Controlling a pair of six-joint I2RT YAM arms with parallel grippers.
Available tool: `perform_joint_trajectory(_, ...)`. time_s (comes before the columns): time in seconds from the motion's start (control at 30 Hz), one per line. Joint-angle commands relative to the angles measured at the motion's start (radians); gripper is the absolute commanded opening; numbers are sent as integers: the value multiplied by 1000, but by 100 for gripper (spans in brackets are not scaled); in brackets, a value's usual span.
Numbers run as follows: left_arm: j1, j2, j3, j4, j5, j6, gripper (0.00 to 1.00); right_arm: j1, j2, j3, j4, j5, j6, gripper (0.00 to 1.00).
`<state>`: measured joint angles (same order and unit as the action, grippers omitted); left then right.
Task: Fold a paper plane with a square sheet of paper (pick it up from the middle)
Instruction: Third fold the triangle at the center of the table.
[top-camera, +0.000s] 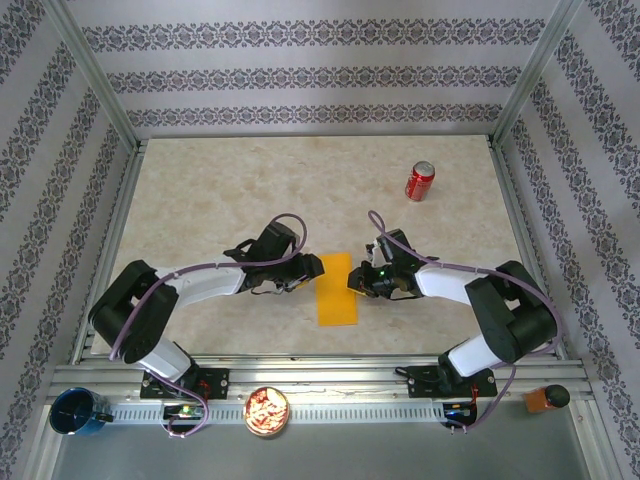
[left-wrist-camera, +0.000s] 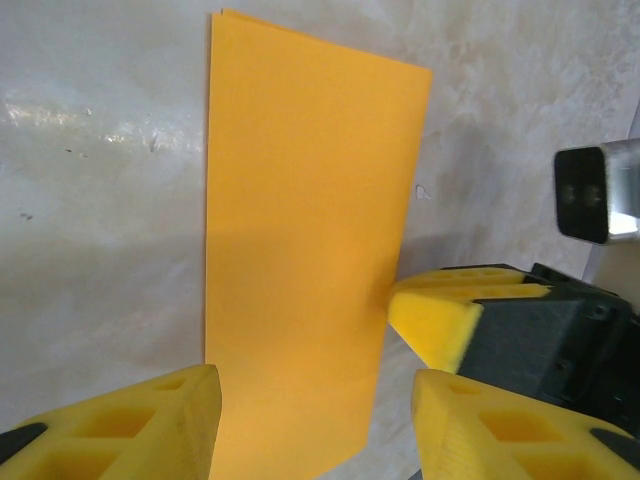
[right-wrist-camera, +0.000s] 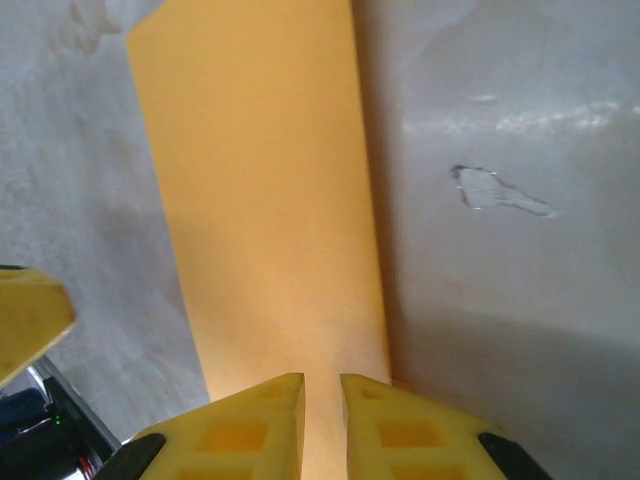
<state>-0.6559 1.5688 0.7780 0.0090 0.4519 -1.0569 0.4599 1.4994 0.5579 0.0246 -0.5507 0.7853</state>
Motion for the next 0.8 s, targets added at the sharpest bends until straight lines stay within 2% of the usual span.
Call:
perform_joint_trajectory(0.0,-22,38,-3,64,35,-18,53,-10,-36,-12,-30,13,-7,19)
perform_joint_trajectory(0.27,-30,91,17,67,46,-5,53,-10,-73,-54,-15,24,21,19)
perform_joint_trajectory(0.47,-34,89,36,-8,9,30,53,-12,-47,-43,-11,-16,10,19)
perform_joint_trajectory(0.77,-34,101,31,1,30,37,53,-12,-22,-48,2,-19,16,19)
